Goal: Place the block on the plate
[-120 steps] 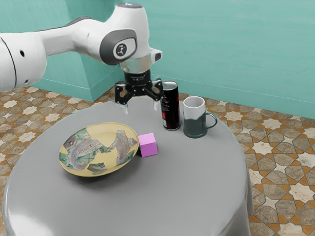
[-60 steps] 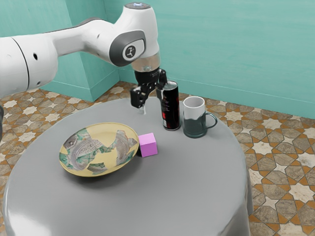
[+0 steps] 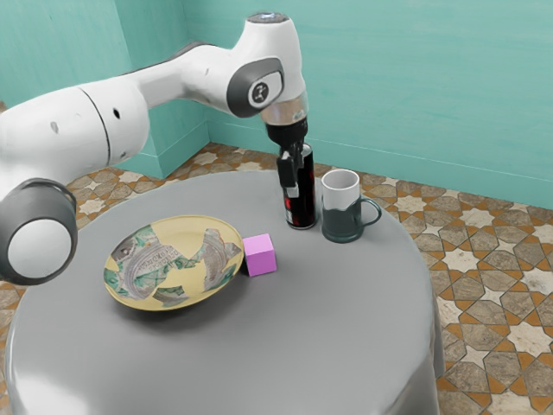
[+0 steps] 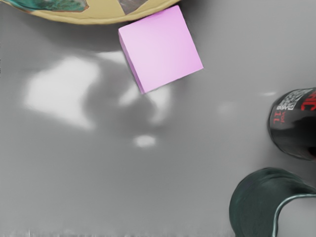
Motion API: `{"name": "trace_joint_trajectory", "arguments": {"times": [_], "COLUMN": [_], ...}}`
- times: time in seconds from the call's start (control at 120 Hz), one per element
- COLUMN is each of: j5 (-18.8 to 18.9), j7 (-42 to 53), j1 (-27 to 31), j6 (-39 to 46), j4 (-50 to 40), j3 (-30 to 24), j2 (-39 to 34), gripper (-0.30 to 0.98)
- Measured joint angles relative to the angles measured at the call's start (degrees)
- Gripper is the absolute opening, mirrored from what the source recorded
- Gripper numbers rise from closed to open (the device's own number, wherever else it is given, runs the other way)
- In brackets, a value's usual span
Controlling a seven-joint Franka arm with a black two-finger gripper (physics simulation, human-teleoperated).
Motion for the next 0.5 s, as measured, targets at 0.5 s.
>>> {"name": "trace_joint_trajectory", "arguments": {"times": [0.5], "j5": [1.37], "j7": [-18.21], "j1": [0.09], "j6": [8.91], "j4": [-16.38], "j3": [-0.61], "j2": [-4.92], "gripper": [0.69]}}
